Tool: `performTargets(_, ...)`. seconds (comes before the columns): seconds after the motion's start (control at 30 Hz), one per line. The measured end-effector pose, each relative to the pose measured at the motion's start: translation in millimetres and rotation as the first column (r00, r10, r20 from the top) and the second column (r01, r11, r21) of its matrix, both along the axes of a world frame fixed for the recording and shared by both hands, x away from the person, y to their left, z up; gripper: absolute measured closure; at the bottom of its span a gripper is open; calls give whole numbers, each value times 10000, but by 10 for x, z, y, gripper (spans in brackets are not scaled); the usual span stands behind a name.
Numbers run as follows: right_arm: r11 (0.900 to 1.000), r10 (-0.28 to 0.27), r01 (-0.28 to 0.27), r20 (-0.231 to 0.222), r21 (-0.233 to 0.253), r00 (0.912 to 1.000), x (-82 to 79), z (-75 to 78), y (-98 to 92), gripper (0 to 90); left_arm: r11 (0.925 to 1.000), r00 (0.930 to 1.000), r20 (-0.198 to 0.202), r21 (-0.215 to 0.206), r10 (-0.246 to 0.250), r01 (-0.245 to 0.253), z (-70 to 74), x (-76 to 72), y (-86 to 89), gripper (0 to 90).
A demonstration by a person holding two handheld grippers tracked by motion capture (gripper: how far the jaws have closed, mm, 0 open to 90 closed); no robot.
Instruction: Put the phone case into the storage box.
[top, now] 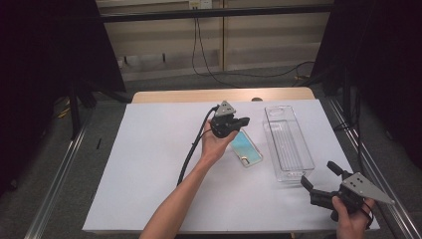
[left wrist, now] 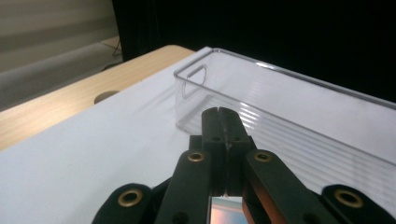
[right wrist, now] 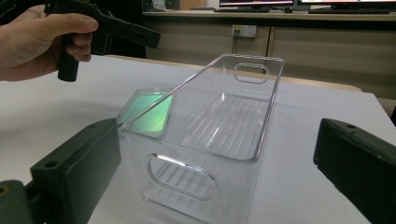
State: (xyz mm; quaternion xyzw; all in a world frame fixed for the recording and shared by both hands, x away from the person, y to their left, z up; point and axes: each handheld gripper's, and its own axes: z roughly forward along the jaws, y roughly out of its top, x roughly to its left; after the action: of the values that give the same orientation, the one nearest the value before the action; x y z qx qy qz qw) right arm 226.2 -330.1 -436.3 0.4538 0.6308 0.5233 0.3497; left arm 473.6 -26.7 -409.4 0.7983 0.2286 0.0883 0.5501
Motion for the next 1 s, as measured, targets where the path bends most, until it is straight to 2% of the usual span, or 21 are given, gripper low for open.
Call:
performTargets(0.23, 10000, 1, -1, -8, -1, 10000, 0, -1, -1, 1, 9986, 9978, -655, 511, -85, 118, -32, 57, -54, 900)
performTargets(0.27, 10000, 6, -6, -7, -6, 10000, 0, -1, 0, 1, 9975, 9978, -652, 689, -109, 154, -37, 68, -63, 900)
performTargets(0.3, 10000, 6, -6, -7, -6, 10000, 0, -1, 0, 1, 9975, 9978, -652, 689, -109, 154, -37, 68, -63, 900)
performTargets(0.33, 10000, 19, -19, -7, -9, 10000, 2, -2, 1, 1, 9955, 9967, -795, 916, -155, 228, -52, 88, -80, 900)
performTargets(0.67, 10000, 58, -58, -14, -37, 10000, 3, -2, 0, 1, 9873, 9900, -1407, 1564, -68, 290, -169, 162, -198, 900)
performTargets(0.77, 10000, 63, -63, -17, -30, 10000, 2, -3, -1, 1, 9849, 9898, -1426, 1702, -67, 312, -188, 167, -223, 900)
performTargets(0.8, 10000, 59, -59, -23, -22, 10000, 2, -4, -3, 2, 9815, 9904, -1382, 1893, -34, 298, -208, 177, -247, 900)
performTargets(0.97, 10000, 66, -66, -28, -24, 10000, -1, -3, -4, 2, 9819, 9892, -1461, 1888, 97, 183, -263, 216, -257, 900)
performTargets(1.0, 10000, 64, -64, -23, -22, 10000, -2, -3, -5, 1, 9818, 9904, -1366, 1900, 219, 44, -291, 228, -261, 900)
